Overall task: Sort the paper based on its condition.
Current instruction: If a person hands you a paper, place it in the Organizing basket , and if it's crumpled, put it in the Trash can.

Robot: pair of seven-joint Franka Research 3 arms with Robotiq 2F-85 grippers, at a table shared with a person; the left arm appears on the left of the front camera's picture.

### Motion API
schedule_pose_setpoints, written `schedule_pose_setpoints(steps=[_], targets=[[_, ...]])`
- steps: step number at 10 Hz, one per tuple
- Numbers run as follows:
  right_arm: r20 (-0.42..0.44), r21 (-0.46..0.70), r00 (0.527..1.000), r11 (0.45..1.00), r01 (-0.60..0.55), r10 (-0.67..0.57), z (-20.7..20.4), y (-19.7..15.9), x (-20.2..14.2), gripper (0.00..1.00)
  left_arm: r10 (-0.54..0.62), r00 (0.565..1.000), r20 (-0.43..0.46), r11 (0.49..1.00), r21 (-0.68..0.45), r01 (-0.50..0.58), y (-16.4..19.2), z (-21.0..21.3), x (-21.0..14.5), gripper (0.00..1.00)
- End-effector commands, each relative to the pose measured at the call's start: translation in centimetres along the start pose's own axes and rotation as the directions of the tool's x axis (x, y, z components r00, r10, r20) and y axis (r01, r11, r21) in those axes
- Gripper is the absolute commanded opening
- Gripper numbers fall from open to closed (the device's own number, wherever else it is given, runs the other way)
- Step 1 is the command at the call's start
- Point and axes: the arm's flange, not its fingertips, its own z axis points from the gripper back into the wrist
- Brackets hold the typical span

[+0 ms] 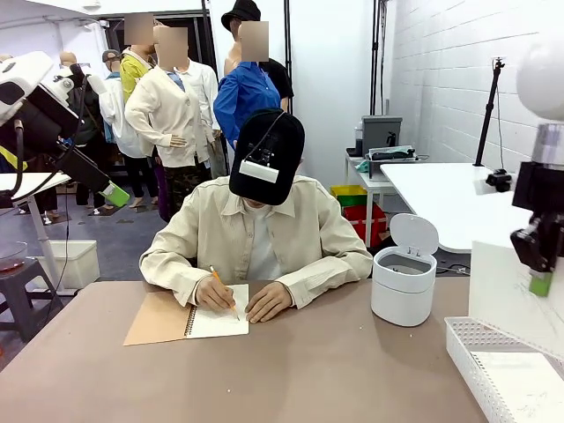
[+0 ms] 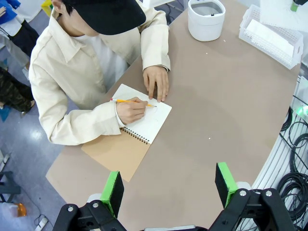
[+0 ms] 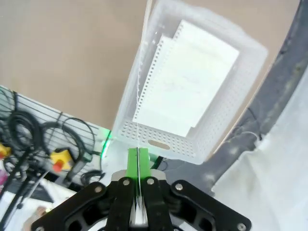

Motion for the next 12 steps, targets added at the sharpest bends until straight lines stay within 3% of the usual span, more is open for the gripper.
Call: schedule_pose_setpoints(steps=[1, 3, 6, 12], targets=[[0.007, -0.023, 0.999, 0.999, 0.044, -0.044, -2.3, -1.2, -1.6, 0.0, 0.001, 1.0, 0.002, 1.0, -0.002, -0.001, 0.1, 0.1, -0.1, 1.0], [-0.025, 0.017, 0.997, 0.997, 0.079, -0.079, -5.9, -1.5, -2.2, 0.0, 0.001, 1.0, 0.002, 1.0, -0.002, -0.001, 0.1, 0.1, -0.1, 1.0], [-0.008, 0.059, 0.996, 0.994, 0.092, -0.091, -9.0, -1.1, 0.1, 0.0, 0.001, 1.0, 0.002, 1.0, -0.002, -0.001, 0.1, 0.1, -0.1, 1.0], [0.032, 0.031, 0.991, 0.991, 0.131, -0.132, -13.7, -0.5, 3.7, 0.0, 0.001, 1.0, 0.002, 1.0, -0.002, -0.001, 0.1, 0.1, -0.1, 1.0]])
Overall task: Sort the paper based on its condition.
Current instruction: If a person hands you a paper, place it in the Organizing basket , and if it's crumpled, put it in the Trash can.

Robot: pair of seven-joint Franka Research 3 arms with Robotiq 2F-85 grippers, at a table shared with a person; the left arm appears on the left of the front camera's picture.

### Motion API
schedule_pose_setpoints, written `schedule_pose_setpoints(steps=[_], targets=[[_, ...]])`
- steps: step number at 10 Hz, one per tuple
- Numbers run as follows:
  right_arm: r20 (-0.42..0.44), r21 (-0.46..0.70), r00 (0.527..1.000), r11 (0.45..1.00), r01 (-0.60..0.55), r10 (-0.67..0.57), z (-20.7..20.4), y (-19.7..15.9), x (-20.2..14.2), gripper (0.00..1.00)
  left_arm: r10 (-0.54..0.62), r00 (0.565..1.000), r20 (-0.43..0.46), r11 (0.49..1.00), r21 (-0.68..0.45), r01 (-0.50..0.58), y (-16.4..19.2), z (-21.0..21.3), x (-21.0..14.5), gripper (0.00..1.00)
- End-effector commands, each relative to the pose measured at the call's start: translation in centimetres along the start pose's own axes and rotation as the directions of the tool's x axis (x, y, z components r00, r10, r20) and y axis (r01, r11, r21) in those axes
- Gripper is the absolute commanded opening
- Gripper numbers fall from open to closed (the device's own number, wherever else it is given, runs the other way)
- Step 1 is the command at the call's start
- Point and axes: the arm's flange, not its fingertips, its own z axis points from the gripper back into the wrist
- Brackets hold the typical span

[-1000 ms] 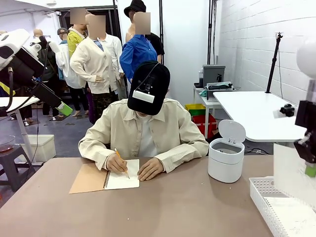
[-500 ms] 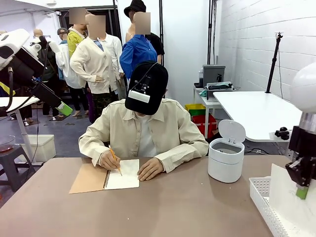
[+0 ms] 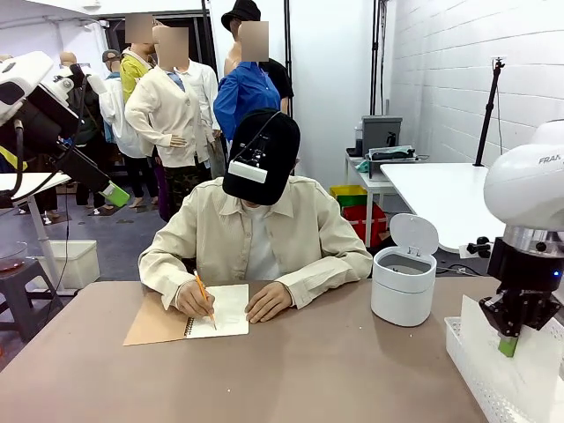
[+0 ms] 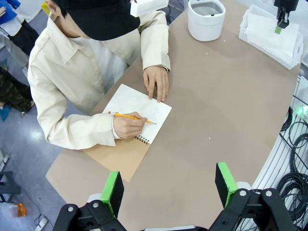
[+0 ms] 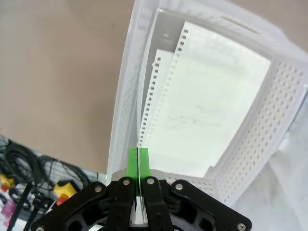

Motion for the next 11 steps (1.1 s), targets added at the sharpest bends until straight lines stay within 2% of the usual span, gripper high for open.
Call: schedule_pose_setpoints(steps=[1, 2, 9, 10, 11], targets=[[0.005, -0.026, 0.999, 0.999, 0.043, -0.043, -1.5, 0.4, 0.0, 0.0, 0.001, 1.0, 0.002, 1.0, -0.002, -0.001, 0.1, 0.1, -0.1, 1.0], [-0.018, -0.009, 1.0, 1.0, 0.017, -0.017, -0.6, 0.4, -0.1, 0.0, 0.001, 1.0, 0.002, 1.0, -0.002, -0.001, 0.1, 0.1, -0.1, 1.0], [-0.002, -0.005, 1.0, 1.0, 0.013, -0.013, -0.7, 0.1, 0.2, 0.0, 0.001, 1.0, 0.002, 1.0, -0.002, -0.001, 0.1, 0.1, -0.1, 1.0], [-0.003, -0.006, 1.0, 1.0, 0.014, -0.014, -0.7, 0.2, 0.1, 0.11, 0.001, 1.0, 0.002, 1.0, -0.002, -0.001, 0.1, 0.1, -0.1, 1.0], [-0.01, -0.042, 0.999, 0.999, 0.034, -0.034, -1.2, -1.2, 0.4, 0.29, 0.001, 1.0, 0.002, 1.0, -0.002, -0.001, 0.1, 0.1, -0.1, 1.0]])
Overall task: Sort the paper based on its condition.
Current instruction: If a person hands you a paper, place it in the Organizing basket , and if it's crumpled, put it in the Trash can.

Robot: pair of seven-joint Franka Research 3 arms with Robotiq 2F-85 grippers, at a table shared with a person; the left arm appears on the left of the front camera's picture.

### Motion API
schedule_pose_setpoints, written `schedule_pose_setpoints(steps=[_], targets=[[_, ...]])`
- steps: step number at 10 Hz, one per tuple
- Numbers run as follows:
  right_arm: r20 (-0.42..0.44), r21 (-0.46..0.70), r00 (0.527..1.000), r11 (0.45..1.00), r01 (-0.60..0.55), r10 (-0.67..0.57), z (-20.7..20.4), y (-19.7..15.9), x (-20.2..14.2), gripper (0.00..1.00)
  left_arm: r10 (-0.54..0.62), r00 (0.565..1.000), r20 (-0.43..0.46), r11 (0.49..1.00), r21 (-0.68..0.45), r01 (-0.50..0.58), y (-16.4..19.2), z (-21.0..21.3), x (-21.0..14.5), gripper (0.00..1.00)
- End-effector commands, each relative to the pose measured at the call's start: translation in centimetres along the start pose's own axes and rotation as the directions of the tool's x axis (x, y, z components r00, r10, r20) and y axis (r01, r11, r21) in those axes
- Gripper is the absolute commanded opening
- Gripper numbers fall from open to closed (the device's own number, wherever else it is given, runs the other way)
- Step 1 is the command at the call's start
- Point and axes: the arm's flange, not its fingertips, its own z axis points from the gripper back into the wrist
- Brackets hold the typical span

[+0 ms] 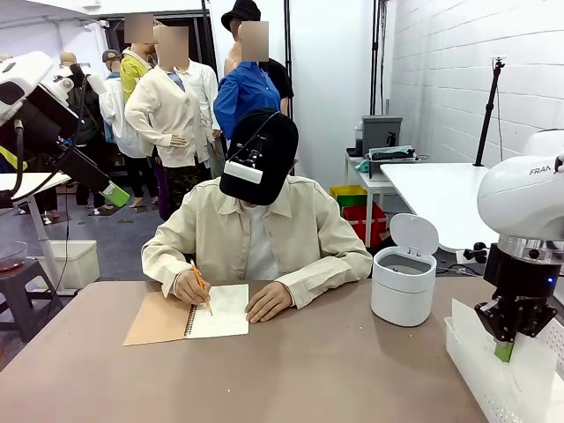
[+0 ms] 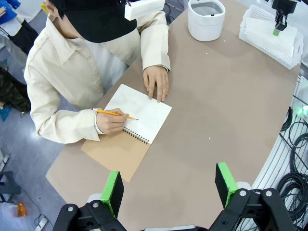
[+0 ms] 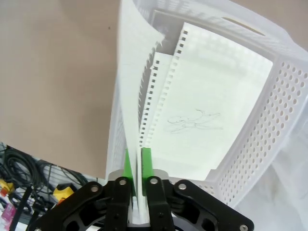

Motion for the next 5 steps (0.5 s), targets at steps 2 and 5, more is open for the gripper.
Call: schedule_pose_setpoints(steps=[2, 5], targets=[[-0.038, -0.074, 0.998, 0.996, 0.046, -0.049, -1.3, -3.1, -0.4, 0.65, 0.001, 1.0, 0.002, 1.0, -0.002, -0.001, 0.1, 0.1, -0.1, 1.0], [-0.051, -0.139, 0.996, 0.988, 0.063, -0.071, -1.2, -5.1, -1.5, 1.0, 0.001, 1.0, 0.002, 1.0, -0.002, -0.001, 0.1, 0.1, -0.1, 1.0]])
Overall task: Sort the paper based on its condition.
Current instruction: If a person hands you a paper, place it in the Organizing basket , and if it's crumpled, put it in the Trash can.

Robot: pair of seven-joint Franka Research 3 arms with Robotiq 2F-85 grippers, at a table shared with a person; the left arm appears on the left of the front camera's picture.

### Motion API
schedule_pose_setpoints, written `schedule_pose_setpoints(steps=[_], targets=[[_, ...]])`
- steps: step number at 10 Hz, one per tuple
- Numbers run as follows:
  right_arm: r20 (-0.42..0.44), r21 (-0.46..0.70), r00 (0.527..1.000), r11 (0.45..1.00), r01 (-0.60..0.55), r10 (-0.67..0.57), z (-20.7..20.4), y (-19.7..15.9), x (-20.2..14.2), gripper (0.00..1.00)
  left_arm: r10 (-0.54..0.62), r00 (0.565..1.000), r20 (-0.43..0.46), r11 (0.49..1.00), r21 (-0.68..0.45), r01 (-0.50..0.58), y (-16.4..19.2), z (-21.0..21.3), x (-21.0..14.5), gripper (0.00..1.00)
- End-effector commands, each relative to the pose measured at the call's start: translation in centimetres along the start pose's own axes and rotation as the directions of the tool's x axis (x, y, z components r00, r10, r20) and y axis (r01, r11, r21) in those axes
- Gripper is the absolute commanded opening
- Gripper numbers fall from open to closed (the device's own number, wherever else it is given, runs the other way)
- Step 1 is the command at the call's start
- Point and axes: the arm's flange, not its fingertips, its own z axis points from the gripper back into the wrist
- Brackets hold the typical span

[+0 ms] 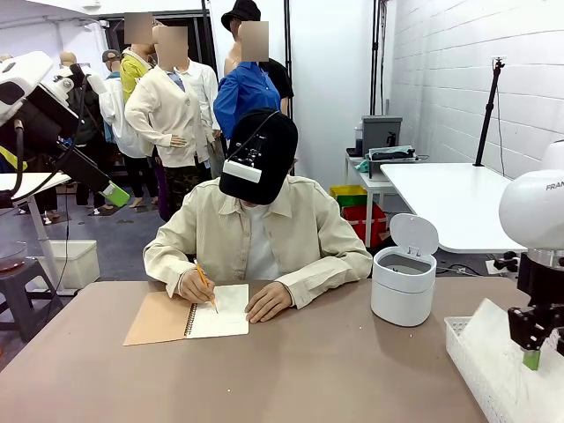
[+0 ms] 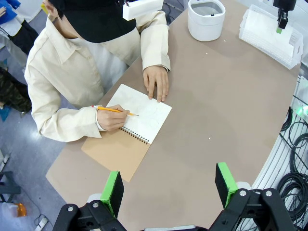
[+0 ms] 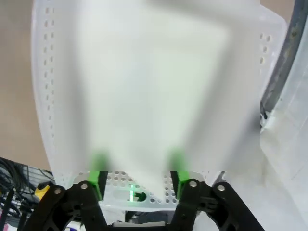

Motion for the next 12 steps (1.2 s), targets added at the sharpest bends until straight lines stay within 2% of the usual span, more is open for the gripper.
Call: schedule_pose_setpoints(steps=[1, 5, 10, 12], targets=[[0.003, -0.054, 1.0, 0.998, 0.02, -0.02, -0.2, -0.5, -0.6, 1.0, 0.001, 1.0, 0.002, 1.0, -0.002, -0.001, 0.1, 0.1, -0.1, 1.0], [0.049, -0.071, 0.999, 0.997, 0.001, 0.003, 1.9, -0.4, -0.9, 1.0, 0.001, 1.0, 0.002, 1.0, -0.002, -0.001, 0.1, 0.1, -0.1, 1.0], [0.164, -0.021, 0.986, 0.999, -0.032, 0.035, 6.0, 0.2, -1.7, 1.0, 0.001, 1.0, 0.002, 1.0, -0.002, -0.001, 0.1, 0.1, -0.1, 1.0], [0.132, -0.056, 0.991, 0.998, -0.007, 0.014, 5.1, 0.0, -1.4, 1.0, 0.001, 1.0, 0.002, 1.0, -0.002, -0.001, 0.1, 0.1, -0.1, 1.0]])
